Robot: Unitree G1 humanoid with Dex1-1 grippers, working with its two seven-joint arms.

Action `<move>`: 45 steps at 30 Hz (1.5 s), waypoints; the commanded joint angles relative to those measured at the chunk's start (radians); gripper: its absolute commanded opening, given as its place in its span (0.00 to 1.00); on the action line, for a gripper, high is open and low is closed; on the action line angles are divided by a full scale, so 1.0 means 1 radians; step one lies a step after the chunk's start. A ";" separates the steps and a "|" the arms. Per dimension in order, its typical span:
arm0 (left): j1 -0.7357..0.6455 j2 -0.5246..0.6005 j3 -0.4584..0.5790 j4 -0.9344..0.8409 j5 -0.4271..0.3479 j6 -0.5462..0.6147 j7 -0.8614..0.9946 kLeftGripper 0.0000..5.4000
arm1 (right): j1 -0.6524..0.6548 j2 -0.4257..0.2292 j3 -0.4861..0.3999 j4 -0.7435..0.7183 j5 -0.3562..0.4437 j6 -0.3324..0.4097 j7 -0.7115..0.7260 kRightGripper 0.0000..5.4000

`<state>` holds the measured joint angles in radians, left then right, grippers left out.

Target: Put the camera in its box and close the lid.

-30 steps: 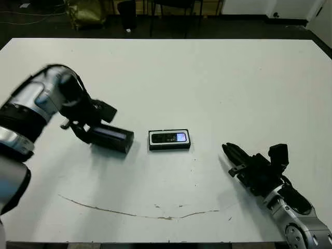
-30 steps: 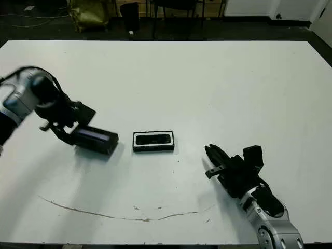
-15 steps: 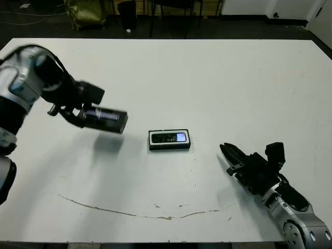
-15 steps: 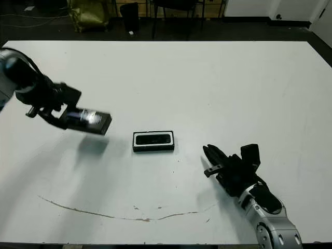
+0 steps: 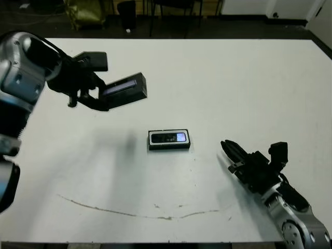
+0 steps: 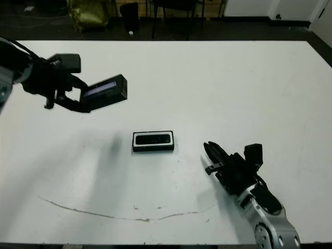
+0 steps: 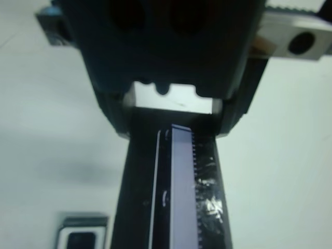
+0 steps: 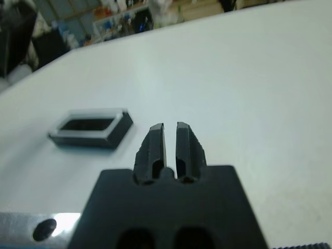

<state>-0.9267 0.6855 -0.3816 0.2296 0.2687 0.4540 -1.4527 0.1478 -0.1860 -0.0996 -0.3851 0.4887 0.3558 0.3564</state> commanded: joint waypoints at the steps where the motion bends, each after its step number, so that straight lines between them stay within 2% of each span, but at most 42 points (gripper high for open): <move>1: 0.037 0.005 -0.043 -0.078 0.009 0.116 -0.004 0.38 | 0.037 0.043 -0.032 -0.076 0.027 0.009 -0.075 0.00; 5: 0.046 -0.007 -0.078 -0.117 -0.006 0.251 0.005 0.38 | 0.047 0.085 -0.046 -0.182 0.051 0.037 -0.182 0.00; 9: 0.052 -0.008 -0.120 -0.149 -0.010 0.305 0.015 0.38 | 0.016 0.088 -0.051 -0.185 0.043 0.001 -0.202 0.00; 12: 0.054 -0.011 -0.146 -0.154 -0.019 0.335 0.025 0.38 | -0.001 0.085 -0.061 -0.216 0.055 0.022 -0.237 0.00; 16: 0.060 -0.016 -0.170 -0.147 -0.030 0.327 0.042 0.38 | -0.013 0.077 -0.073 -0.222 0.061 -0.003 -0.223 0.00; 24: 0.043 -0.042 -0.205 -0.083 -0.053 0.271 0.050 0.38 | 0.000 0.080 -0.053 -0.262 0.072 0.041 -0.262 0.00; 31: 0.020 -0.066 -0.226 -0.030 -0.056 0.220 0.028 0.38 | 0.005 0.091 -0.030 -0.245 0.068 0.019 -0.254 0.00; 38: -0.004 -0.094 -0.257 0.012 -0.065 0.284 -0.003 0.38 | 0.020 0.107 -0.011 -0.234 0.051 -0.012 -0.247 0.00; 45: -0.021 -0.129 -0.286 0.039 -0.082 0.316 -0.026 0.38 | 0.039 0.115 0.004 -0.263 0.076 0.030 -0.275 0.00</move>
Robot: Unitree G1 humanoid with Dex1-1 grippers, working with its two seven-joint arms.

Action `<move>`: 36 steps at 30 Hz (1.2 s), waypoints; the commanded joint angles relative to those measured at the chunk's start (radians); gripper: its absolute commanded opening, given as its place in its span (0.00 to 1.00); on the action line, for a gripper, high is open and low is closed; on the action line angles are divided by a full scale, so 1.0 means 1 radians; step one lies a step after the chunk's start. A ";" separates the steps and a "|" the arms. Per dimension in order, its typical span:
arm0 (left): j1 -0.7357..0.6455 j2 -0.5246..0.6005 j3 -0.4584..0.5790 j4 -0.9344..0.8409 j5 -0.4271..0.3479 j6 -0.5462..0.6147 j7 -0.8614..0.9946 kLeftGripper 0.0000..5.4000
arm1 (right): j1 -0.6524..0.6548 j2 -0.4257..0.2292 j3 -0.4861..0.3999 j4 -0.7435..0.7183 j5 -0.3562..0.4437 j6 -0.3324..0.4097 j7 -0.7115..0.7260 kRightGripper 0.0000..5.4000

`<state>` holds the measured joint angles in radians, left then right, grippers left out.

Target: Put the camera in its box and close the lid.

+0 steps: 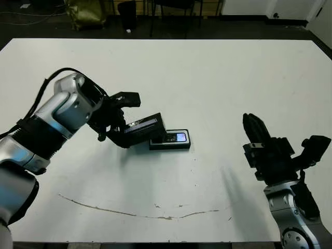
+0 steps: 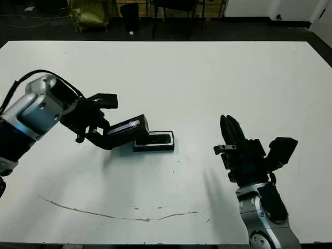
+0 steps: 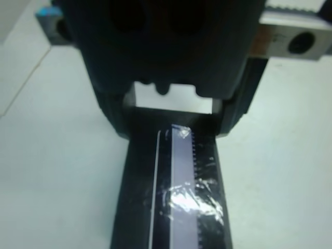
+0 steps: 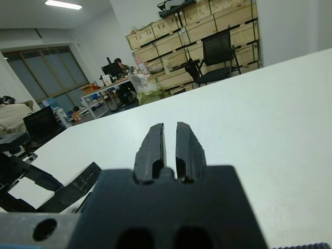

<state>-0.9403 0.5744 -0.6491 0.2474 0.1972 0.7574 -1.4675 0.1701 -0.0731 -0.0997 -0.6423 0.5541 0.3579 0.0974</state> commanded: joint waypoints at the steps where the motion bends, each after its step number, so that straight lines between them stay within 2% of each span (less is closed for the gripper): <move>1: -0.009 -0.023 -0.019 0.024 -0.014 0.013 -0.013 0.38 | 0.020 0.004 0.007 -0.008 0.011 0.028 -0.018 0.00; 8: -0.010 -0.060 -0.037 0.030 -0.011 0.040 0.010 0.38 | 0.040 0.000 0.017 -0.025 0.000 0.035 -0.031 0.00; 19: 0.015 -0.077 -0.049 0.008 -0.005 0.010 0.073 0.38 | 0.046 -0.004 0.019 -0.030 0.018 0.036 -0.030 0.00; 24: 0.026 -0.084 -0.049 0.017 0.000 -0.037 0.113 0.38 | 0.050 -0.002 0.019 -0.018 0.015 0.017 -0.016 0.00; 31: 0.032 -0.112 -0.055 0.039 -0.001 -0.058 0.133 0.38 | 0.063 0.000 0.019 -0.042 0.025 0.045 -0.045 0.00; 36: 0.036 -0.118 -0.069 0.039 0.010 -0.122 0.133 0.38 | 0.065 -0.005 0.019 -0.035 0.019 0.038 -0.042 0.00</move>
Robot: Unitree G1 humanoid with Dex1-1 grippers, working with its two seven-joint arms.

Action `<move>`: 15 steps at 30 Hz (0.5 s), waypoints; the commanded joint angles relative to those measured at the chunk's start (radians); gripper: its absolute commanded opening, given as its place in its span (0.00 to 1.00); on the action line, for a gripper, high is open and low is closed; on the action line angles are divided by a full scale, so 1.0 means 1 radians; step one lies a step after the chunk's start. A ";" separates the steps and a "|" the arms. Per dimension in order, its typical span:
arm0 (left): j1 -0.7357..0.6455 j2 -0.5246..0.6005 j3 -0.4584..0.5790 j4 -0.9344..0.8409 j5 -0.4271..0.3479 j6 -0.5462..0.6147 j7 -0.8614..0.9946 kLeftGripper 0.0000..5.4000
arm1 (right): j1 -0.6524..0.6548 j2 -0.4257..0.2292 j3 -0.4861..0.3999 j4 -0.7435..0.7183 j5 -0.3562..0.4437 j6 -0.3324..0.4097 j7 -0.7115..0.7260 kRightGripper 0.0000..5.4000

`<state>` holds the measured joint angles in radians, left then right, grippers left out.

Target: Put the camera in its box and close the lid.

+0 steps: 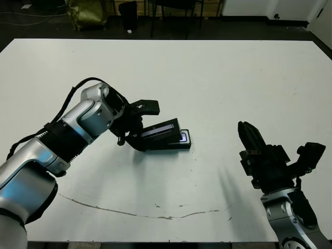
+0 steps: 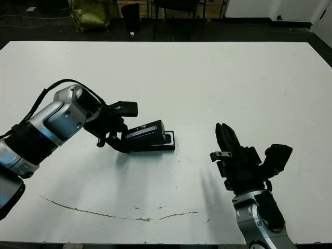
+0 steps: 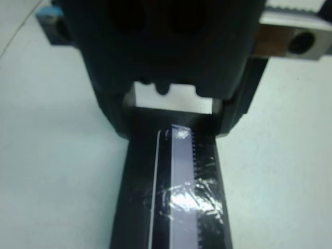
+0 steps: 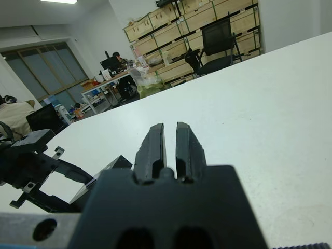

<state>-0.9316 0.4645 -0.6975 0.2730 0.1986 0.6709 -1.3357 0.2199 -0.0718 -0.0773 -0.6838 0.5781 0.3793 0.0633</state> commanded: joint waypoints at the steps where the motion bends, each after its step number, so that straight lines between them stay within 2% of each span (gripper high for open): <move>1: 0.027 -0.011 -0.023 0.018 0.010 -0.042 -0.001 0.38 | 0.017 -0.007 -0.002 0.004 -0.006 0.018 -0.010 0.00; 15: 0.014 -0.080 -0.041 0.081 0.028 -0.018 -0.006 0.38 | 0.041 -0.001 0.004 -0.015 -0.006 0.014 -0.019 0.00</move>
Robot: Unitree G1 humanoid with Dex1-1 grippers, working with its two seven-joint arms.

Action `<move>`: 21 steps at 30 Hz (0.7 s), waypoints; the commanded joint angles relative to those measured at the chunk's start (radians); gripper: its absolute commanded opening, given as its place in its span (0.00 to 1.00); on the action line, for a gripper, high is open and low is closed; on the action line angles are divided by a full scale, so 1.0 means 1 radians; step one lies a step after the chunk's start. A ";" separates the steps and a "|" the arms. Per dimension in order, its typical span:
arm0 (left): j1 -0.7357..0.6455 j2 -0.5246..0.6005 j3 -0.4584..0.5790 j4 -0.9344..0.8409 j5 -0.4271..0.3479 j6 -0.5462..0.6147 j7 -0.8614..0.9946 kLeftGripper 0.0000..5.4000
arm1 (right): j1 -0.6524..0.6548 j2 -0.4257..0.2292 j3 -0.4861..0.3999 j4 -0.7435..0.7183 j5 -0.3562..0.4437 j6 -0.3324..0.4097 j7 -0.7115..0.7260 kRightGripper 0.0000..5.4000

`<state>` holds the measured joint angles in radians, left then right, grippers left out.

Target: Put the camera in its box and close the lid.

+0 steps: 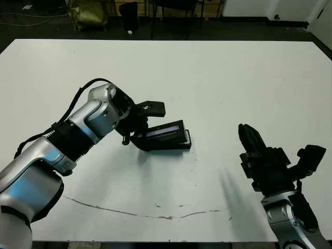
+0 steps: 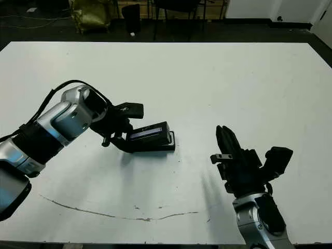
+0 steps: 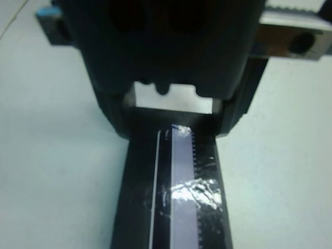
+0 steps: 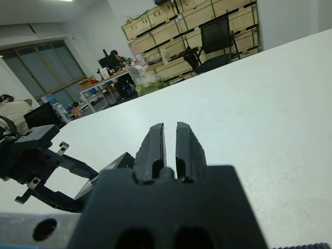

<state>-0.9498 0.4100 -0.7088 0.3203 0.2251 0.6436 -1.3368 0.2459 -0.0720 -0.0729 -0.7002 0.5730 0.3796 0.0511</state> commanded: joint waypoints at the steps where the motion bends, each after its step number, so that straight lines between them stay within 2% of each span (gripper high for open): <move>1: 0.031 -0.029 -0.030 0.036 0.004 0.015 -0.005 0.38 | 0.017 0.000 0.000 0.002 0.000 0.012 -0.007 0.00; 13: 0.015 -0.065 -0.054 0.076 0.025 -0.002 -0.006 0.38 | 0.028 -0.002 0.000 0.003 -0.009 -0.002 -0.002 0.00; 21: -0.008 -0.101 -0.075 0.123 0.044 -0.028 -0.023 0.38 | 0.032 -0.001 -0.030 0.015 0.020 0.000 0.014 0.00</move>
<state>-0.9999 0.3426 -0.7432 0.4153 0.2650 0.6255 -1.3554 0.2642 -0.0715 -0.0908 -0.6942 0.5829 0.3731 0.0682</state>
